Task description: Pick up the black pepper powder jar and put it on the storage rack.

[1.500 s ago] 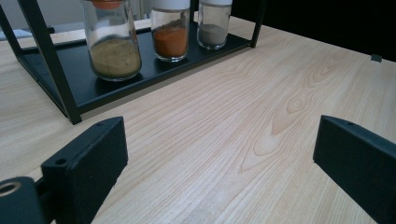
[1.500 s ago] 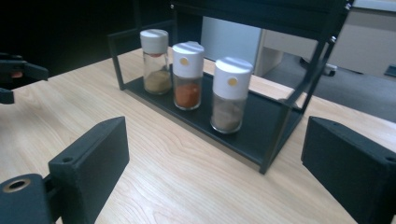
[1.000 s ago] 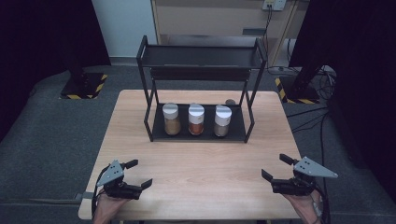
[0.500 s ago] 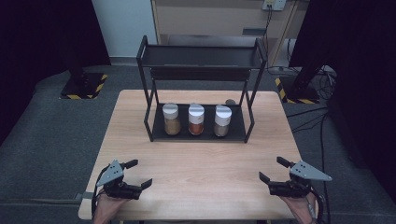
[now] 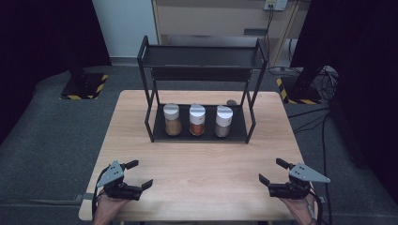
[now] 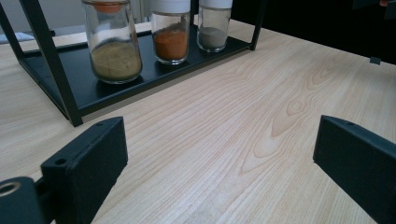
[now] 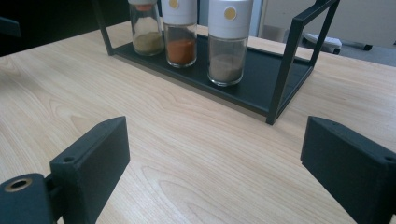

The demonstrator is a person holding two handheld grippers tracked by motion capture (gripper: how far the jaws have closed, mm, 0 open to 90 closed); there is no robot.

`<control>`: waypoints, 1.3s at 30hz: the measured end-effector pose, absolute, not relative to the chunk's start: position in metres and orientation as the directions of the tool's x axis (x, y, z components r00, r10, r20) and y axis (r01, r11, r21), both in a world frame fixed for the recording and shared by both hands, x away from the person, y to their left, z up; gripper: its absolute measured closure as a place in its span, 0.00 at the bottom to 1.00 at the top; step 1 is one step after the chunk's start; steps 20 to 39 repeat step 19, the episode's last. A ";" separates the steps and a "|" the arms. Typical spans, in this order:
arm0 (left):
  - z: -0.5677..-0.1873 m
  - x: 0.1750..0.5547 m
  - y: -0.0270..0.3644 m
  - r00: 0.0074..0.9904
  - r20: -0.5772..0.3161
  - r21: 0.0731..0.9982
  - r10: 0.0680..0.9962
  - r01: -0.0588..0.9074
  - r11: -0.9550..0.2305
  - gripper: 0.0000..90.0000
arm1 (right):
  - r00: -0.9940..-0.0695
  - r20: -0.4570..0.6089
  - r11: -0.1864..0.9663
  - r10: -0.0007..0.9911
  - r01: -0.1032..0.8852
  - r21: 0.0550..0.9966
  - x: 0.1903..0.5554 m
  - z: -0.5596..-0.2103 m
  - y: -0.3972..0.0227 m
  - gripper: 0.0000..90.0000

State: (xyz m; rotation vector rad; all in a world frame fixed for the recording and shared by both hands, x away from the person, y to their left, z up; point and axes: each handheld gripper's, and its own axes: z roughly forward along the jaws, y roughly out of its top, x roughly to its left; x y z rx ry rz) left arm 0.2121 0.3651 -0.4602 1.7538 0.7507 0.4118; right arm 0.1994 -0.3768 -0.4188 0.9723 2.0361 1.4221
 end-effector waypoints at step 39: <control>-0.461 0.213 0.366 0.739 -0.096 0.948 0.667 0.273 -0.166 0.02 | -0.640 0.026 0.214 0.768 0.294 0.931 0.202 -0.420 -0.377 0.09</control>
